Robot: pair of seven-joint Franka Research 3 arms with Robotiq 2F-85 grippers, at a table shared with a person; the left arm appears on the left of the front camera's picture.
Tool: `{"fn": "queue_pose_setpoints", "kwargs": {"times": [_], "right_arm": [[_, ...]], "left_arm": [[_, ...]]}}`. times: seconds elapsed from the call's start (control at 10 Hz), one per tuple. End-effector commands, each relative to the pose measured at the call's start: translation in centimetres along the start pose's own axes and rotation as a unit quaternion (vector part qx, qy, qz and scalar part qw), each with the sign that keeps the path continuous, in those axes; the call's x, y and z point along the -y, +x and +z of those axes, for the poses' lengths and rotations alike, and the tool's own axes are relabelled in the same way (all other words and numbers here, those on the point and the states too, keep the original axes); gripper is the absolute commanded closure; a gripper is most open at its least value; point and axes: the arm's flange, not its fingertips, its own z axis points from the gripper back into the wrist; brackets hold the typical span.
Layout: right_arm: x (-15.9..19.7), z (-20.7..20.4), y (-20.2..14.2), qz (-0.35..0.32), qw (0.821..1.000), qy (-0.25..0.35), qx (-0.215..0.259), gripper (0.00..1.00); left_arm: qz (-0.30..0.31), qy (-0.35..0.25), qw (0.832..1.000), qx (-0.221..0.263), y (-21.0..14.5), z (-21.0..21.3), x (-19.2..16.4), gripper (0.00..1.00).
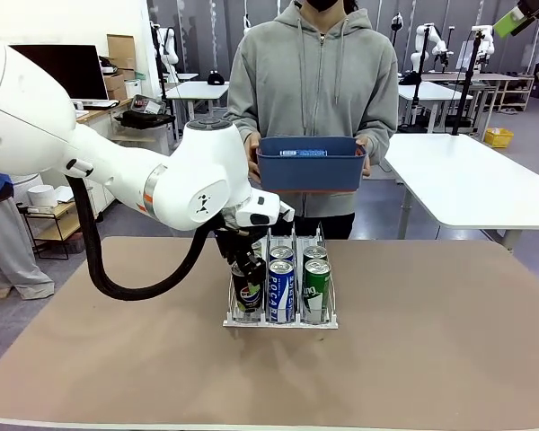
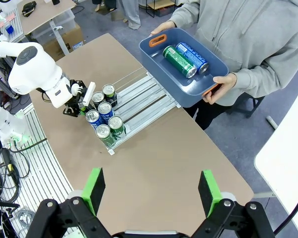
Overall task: Fill the beverage cans into the dispenser.
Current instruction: Place the picked Pepsi coke in the line of the Automatic Can Dispenser with the same cans.
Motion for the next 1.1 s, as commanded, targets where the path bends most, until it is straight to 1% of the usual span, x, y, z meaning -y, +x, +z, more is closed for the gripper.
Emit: {"fn": "queue_pose_setpoints", "kwargs": {"times": [0.0,0.4,0.5,0.6,0.7,0.8,0.9,1.0], "right_arm": [[-0.1,0.0,-0.1,-0.002,1.000,0.001,0.000,0.00],[-0.1,0.0,-0.1,-0.002,1.000,0.001,0.000,0.00],[-0.1,0.0,-0.1,-0.002,1.000,0.001,0.000,0.00],[-0.1,0.0,-0.1,-0.002,1.000,0.001,0.000,0.00],[-0.1,0.0,-0.1,-0.002,1.000,0.001,0.000,0.00],[-0.1,0.0,-0.1,-0.002,1.000,0.001,0.000,0.00],[-0.1,0.0,-0.1,-0.002,1.000,0.001,0.000,0.00],[-0.1,0.0,-0.1,-0.002,1.000,0.001,0.000,0.00]], "left_arm": [[-0.009,-0.019,1.000,-0.014,0.6,-1.3,-0.7,0.42],[0.000,-0.031,0.999,-0.029,0.7,-2.8,-1.8,0.42],[-0.002,-0.030,0.999,-0.027,0.7,-2.7,-2.0,0.22],[0.000,-0.022,1.000,-0.022,0.5,-2.2,-1.7,0.22],[0.007,-0.011,1.000,-0.017,0.3,-1.6,-1.3,0.02],[0.011,0.002,1.000,-0.009,0.0,-0.8,-0.9,0.18],[0.012,0.012,1.000,0.000,-0.3,0.0,-0.3,0.00],[0.012,0.019,1.000,0.010,-0.7,0.8,0.4,0.00]]}}
